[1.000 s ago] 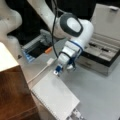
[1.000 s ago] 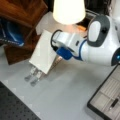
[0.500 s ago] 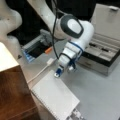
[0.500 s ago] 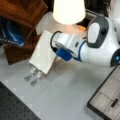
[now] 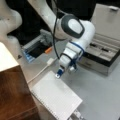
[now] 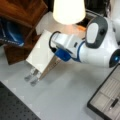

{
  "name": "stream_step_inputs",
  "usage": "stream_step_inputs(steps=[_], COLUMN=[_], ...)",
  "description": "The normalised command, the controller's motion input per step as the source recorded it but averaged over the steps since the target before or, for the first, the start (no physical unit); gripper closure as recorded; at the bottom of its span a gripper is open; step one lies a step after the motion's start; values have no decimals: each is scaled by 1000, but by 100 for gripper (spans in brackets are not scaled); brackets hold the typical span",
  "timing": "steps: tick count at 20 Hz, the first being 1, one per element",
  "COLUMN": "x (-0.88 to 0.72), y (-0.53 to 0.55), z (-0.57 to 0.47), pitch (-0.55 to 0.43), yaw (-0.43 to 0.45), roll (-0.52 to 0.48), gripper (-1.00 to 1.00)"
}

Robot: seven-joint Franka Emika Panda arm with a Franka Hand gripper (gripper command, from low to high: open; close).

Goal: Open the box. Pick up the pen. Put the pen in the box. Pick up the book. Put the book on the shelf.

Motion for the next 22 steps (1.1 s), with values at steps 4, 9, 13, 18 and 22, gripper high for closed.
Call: stream_step_inputs(steps=[4,9,13,18,22], x=[194,171,132,146,238], y=[67,108,144,161,94], z=[-125,-70,53,199,195], pitch=[-79,-48,25,151,128], yaw=[-104,-108,-92,-17,15], roll=[-153,-175,-226,-300,-258], gripper=[100,100,100,100,100])
